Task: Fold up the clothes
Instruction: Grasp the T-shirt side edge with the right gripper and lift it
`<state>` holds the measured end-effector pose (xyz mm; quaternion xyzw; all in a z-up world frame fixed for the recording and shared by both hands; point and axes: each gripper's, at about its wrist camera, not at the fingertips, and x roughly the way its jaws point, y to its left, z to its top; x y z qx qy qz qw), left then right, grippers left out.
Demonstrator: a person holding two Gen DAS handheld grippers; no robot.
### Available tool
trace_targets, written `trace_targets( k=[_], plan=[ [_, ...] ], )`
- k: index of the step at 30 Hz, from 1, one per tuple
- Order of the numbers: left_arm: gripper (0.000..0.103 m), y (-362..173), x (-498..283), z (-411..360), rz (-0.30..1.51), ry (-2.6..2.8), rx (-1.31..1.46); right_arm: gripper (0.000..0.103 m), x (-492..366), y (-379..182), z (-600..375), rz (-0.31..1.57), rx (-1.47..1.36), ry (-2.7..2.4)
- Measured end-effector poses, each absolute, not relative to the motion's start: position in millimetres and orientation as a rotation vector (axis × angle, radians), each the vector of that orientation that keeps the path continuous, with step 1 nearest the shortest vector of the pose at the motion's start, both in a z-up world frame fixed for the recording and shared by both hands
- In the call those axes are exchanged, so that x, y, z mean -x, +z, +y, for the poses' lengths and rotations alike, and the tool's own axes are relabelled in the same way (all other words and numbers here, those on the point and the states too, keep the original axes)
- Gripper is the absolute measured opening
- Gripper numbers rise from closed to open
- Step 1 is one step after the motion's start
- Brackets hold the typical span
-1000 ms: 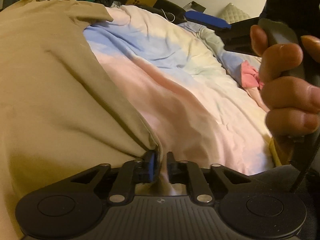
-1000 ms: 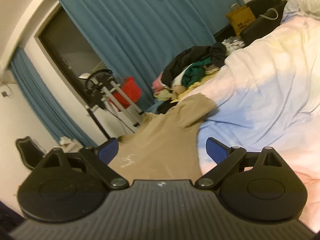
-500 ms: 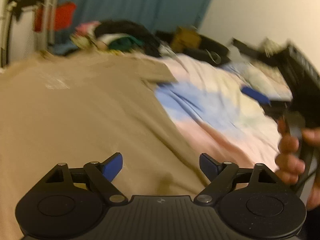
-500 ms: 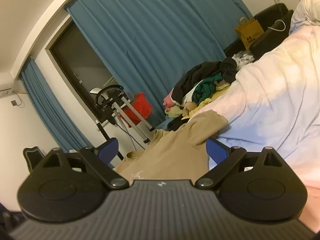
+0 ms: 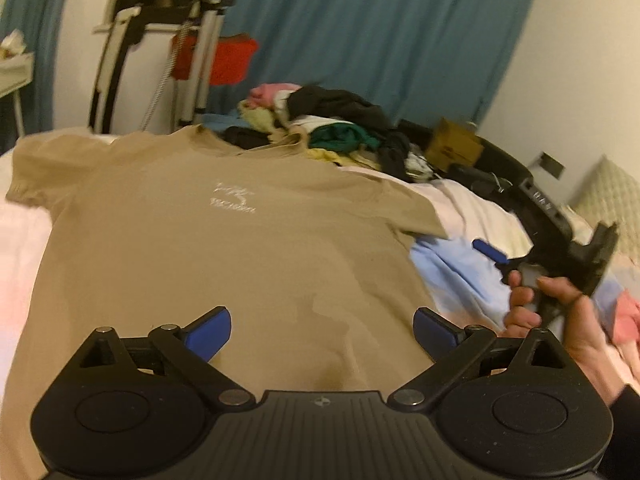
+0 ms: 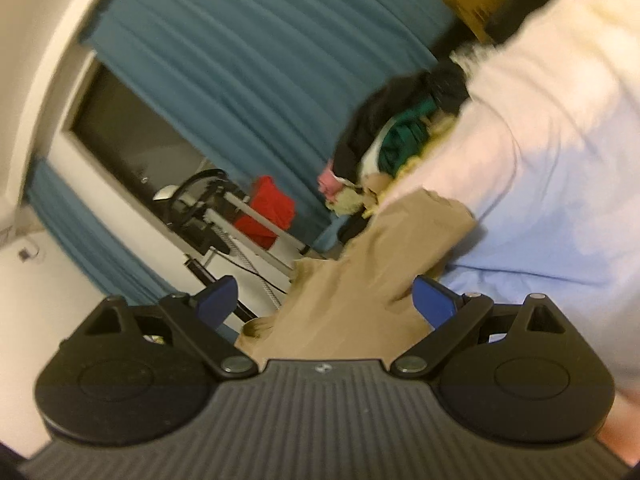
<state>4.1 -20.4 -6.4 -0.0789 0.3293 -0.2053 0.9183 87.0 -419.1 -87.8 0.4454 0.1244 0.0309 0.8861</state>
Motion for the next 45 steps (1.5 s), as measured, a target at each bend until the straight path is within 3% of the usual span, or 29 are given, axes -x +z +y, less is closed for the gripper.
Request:
trace_targets(
  k=[7, 10, 19, 23, 25, 31, 38, 45],
  plan=[
    [0.099, -27.9, -29.0, -23.8, 0.687, -0.389, 0.165, 0.095, -157.6, -140.9, -451.4, 0.306, -0.984, 0.017],
    [0.099, -32.1, -45.3, -22.9, 0.689, -0.389, 0.193, 0.082, -182.6, -157.4, -459.2, 0.28, -1.024, 0.071],
    [0.099, -38.0, -87.8, -24.4, 0.71, -0.385, 0.276, 0.079, -236.0, -152.3, -452.6, 0.25, -0.982, 0.199],
    [0.099, -34.9, -92.9, -15.7, 0.714, -0.374, 0.276, 0.059, -263.3, -140.8, -447.3, 0.349, -0.892, 0.083],
    [0.099, -33.3, -95.4, -11.4, 0.716, -0.368, 0.276, 0.01, -268.1, -129.7, -441.9, 0.395, -0.795, 0.041],
    [0.1, -28.6, -103.0, 1.7, 0.722, -0.352, 0.276, 0.009, -250.3, -69.0, -424.1, 0.364, -0.61, -0.059],
    [0.1, -0.6, -92.0, 64.3, 0.664, -0.215, 0.209, 0.009, -238.5, 16.5, -320.7, 0.329, -0.175, -0.152],
    [0.101, 9.1, -91.7, 120.6, 0.646, -0.124, 0.266, 0.009, -261.2, 5.1, -180.7, 0.343, 0.086, -0.146]
  ],
)
